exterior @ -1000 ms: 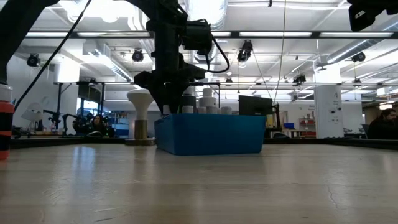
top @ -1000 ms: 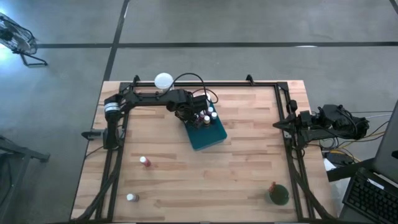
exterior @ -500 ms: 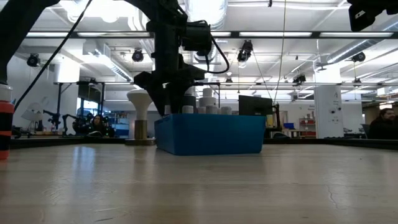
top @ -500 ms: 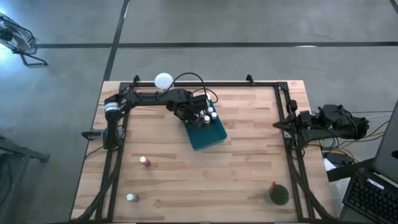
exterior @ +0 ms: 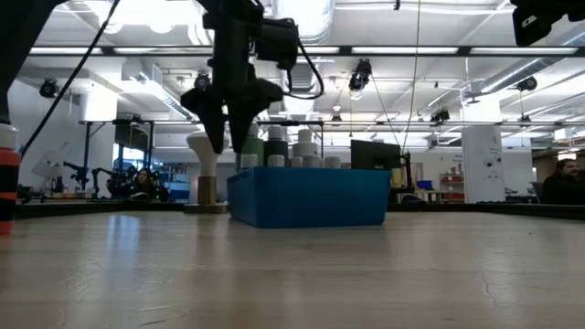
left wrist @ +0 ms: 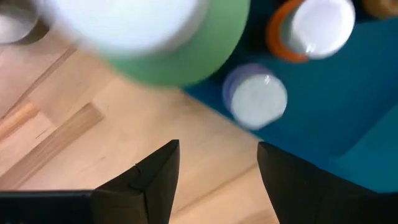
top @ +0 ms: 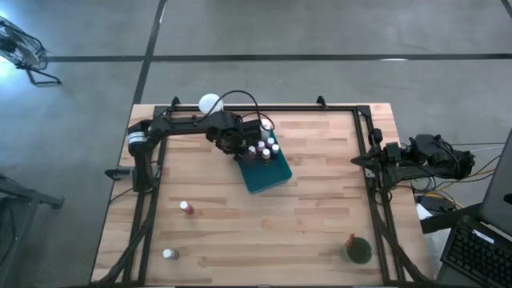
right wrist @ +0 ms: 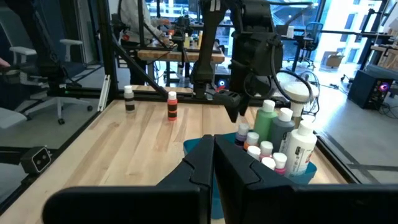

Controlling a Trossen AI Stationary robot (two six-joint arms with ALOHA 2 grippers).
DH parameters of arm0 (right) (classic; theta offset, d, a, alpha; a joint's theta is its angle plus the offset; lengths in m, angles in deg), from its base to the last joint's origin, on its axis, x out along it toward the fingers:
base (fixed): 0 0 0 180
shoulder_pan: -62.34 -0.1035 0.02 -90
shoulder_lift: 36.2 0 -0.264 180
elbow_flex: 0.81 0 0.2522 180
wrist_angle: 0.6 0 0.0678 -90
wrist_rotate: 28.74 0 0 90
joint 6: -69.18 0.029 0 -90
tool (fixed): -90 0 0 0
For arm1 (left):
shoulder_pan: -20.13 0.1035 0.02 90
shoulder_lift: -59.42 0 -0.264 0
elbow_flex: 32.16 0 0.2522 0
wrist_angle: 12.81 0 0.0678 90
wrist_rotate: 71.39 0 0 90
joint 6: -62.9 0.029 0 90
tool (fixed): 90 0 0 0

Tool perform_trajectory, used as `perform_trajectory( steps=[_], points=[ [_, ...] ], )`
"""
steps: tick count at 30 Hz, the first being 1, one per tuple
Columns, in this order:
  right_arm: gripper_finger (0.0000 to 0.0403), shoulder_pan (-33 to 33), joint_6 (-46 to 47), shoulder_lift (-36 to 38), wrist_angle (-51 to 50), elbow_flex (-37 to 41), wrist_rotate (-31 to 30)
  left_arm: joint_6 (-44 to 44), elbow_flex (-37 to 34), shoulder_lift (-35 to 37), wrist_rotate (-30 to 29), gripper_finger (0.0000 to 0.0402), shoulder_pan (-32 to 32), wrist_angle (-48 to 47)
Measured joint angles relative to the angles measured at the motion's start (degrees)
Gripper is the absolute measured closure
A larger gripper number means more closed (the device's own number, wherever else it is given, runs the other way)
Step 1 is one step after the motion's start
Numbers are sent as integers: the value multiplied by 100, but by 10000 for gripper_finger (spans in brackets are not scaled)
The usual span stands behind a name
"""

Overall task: Pick & Place Paint Supplies
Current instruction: Put the orange paint bottle into the blue bin aligned with the other orange paint bottle

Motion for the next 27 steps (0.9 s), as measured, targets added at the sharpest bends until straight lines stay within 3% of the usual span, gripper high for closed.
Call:
perform_trajectory(
  steps=[14,27],
  points=[
    [394,0,0,2,1,0,1,220,2,941,200,181,-352,-172],
    [394,-1,0,2,0,0,1,-130,2,1392,-1677,181,-2348,-923]
  ],
)
